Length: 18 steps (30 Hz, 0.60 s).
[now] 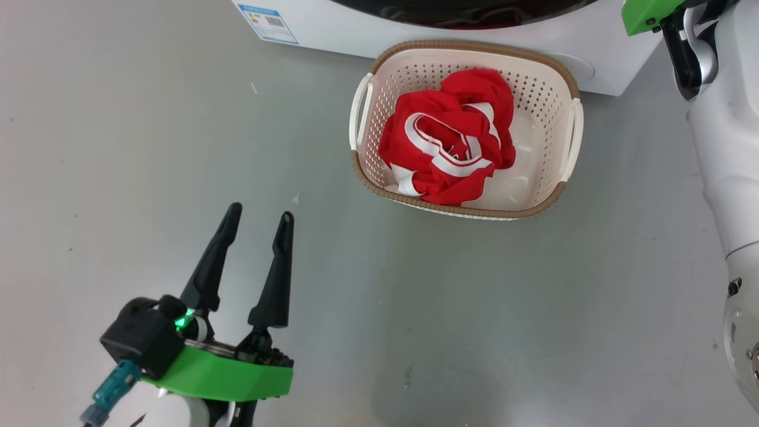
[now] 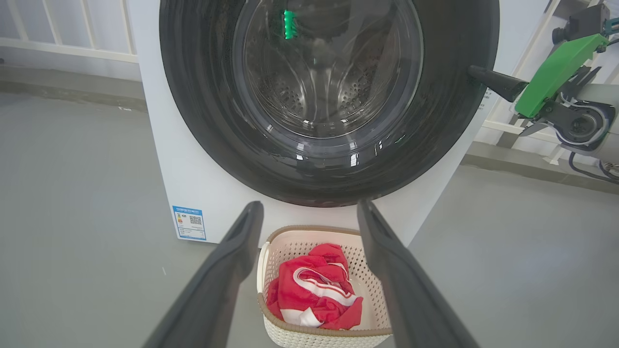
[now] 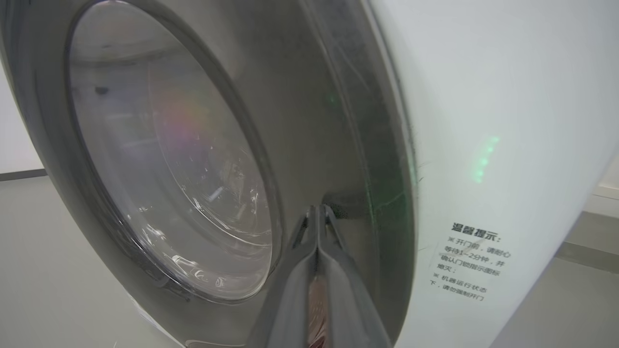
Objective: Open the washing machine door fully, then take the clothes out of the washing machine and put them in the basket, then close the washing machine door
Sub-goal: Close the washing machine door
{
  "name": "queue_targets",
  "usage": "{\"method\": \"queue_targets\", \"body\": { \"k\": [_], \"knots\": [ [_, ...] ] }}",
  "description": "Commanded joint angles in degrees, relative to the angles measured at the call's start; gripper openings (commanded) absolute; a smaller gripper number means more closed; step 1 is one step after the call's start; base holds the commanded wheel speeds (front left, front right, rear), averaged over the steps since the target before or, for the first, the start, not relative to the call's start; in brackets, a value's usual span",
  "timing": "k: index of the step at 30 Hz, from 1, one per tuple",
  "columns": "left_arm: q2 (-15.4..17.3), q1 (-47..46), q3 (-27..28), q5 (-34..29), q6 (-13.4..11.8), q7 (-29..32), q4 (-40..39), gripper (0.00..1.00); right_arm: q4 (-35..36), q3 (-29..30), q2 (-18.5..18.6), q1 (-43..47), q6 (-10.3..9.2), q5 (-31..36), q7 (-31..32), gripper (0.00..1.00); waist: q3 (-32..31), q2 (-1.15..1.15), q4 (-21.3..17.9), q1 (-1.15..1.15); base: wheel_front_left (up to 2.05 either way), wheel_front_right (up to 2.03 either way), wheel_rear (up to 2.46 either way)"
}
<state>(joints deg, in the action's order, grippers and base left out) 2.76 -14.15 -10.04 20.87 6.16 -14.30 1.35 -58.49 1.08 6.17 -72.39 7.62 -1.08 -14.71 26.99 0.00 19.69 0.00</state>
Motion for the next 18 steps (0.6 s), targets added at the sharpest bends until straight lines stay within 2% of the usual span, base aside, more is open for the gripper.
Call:
{"method": "queue_targets", "body": {
  "k": [1, 7, 12, 13, 14, 15, 16, 18],
  "knots": [
    [0.88, -0.58, 2.19, -0.39, 0.37, -0.69, -0.99, 1.0, 1.11, 0.7, -0.87, -1.78, -0.13, 1.26, -0.29, 0.0, -0.14, 0.0, 0.15, 0.0, 0.0, 0.0, 0.0],
    [0.64, -0.81, 2.96, -0.51, 0.61, -0.7, -0.73, 1.0, 1.26, 2.1, -2.03, -1.27, -0.13, 2.95, -0.29, 0.0, -0.47, 0.0, -0.49, 0.0, 0.0, 0.0, 0.0],
    [0.51, -0.81, 3.63, -0.51, 0.75, -0.7, -0.5, 1.0, 3.68, -0.2, -2.99, 1.4, -0.13, 1.69, -0.29, 0.0, -1.38, 0.0, -2.16, 0.0, 0.0, 0.0, 0.0],
    [0.49, -0.77, 3.87, -0.46, 0.77, -0.7, -0.43, 1.0, 4.57, -0.93, -3.08, 2.23, -0.13, 1.18, -0.29, 0.3, -1.64, 0.0, -2.6, 0.0, 0.0, 0.0, 0.0],
    [0.46, -0.7, 4.06, -0.3, 0.79, -0.7, -0.3, 1.0, 5.52, -1.72, -3.15, 3.19, -0.13, 0.64, -0.29, 0.49, -1.95, 0.0, -3.08, 0.0, 0.0, 0.0, 0.0],
    [0.44, -0.61, 4.17, -0.07, 0.82, -0.7, -0.09, 1.0, 6.55, -2.54, -3.2, 4.28, -0.13, -0.04, -0.29, 0.95, -2.3, 0.0, -3.57, 0.0, 0.0, 0.0, 0.0],
    [0.42, -0.59, 4.24, 0.08, 0.84, -0.7, 0.13, 1.0, 7.67, -3.61, -3.23, 5.48, -0.13, -1.09, -0.29, 1.0, -2.72, 0.0, -4.02, 0.0, 0.0, 0.0, 0.0],
    [0.37, -0.6, 4.27, 0.48, 0.89, -0.7, 0.58, 1.0, 10.28, -6.17, -3.26, 8.21, -0.13, -3.56, -0.29, 1.0, -3.64, 0.0, -4.92, 0.0, 0.0, 0.0, 0.0]
  ]
}}
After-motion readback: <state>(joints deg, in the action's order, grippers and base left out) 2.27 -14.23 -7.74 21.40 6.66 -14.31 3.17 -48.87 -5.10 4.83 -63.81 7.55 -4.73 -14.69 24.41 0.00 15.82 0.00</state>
